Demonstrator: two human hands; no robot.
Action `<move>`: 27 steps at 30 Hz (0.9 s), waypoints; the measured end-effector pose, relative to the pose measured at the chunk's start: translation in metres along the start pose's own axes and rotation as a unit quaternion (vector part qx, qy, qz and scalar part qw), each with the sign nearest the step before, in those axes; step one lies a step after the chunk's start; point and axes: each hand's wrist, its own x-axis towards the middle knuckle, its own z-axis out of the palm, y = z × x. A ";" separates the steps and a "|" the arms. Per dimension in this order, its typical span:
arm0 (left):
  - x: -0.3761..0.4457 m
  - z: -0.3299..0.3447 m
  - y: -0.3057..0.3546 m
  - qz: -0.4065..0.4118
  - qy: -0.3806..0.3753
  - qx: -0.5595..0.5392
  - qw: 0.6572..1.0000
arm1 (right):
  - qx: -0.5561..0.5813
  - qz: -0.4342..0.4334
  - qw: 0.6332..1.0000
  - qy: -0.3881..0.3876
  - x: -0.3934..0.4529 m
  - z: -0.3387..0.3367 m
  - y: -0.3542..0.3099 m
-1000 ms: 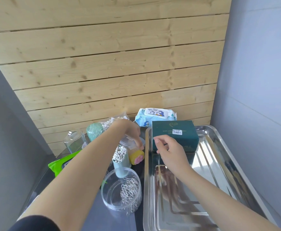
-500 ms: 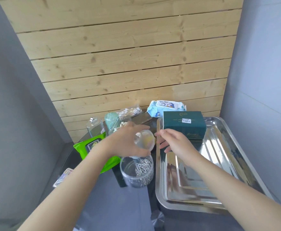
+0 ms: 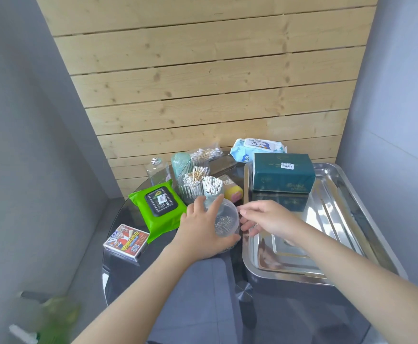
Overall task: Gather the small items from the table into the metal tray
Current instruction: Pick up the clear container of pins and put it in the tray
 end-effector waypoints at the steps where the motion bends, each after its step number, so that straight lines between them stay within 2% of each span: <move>1: 0.001 0.001 0.001 -0.005 -0.002 0.009 1.000 | 0.001 0.003 1.000 -0.001 0.000 0.000 0.001; 6: 0.004 -0.008 -0.004 -0.022 -0.009 -0.112 0.993 | 0.054 0.014 0.998 -0.006 -0.002 -0.004 0.002; 10: 0.000 -0.030 -0.011 -0.029 -0.006 -0.271 0.962 | 0.152 -0.010 0.988 -0.034 0.001 -0.002 0.002; 12: -0.002 -0.041 -0.012 -0.023 0.006 -0.340 0.940 | 0.247 -0.012 0.965 -0.086 0.005 0.001 0.001; 15: -0.004 -0.049 -0.011 -0.020 0.022 -0.411 0.911 | 0.373 0.019 0.907 -0.194 0.008 0.007 -0.001; 17: -0.005 -0.048 -0.010 -0.018 0.021 -0.425 0.905 | 0.428 0.017 0.869 -0.247 0.007 0.014 -0.005; 19: -0.006 -0.047 -0.010 -0.020 0.018 -0.423 0.906 | 0.462 0.017 0.854 -0.241 0.006 0.021 -0.008; 23: -0.006 -0.050 -0.016 -0.043 0.020 -0.431 0.901 | 0.479 0.041 0.852 -0.208 0.012 0.033 -0.010; 27: -0.008 -0.050 -0.015 -0.030 0.030 -0.391 0.919 | 0.470 0.034 0.858 -0.203 0.015 0.038 -0.013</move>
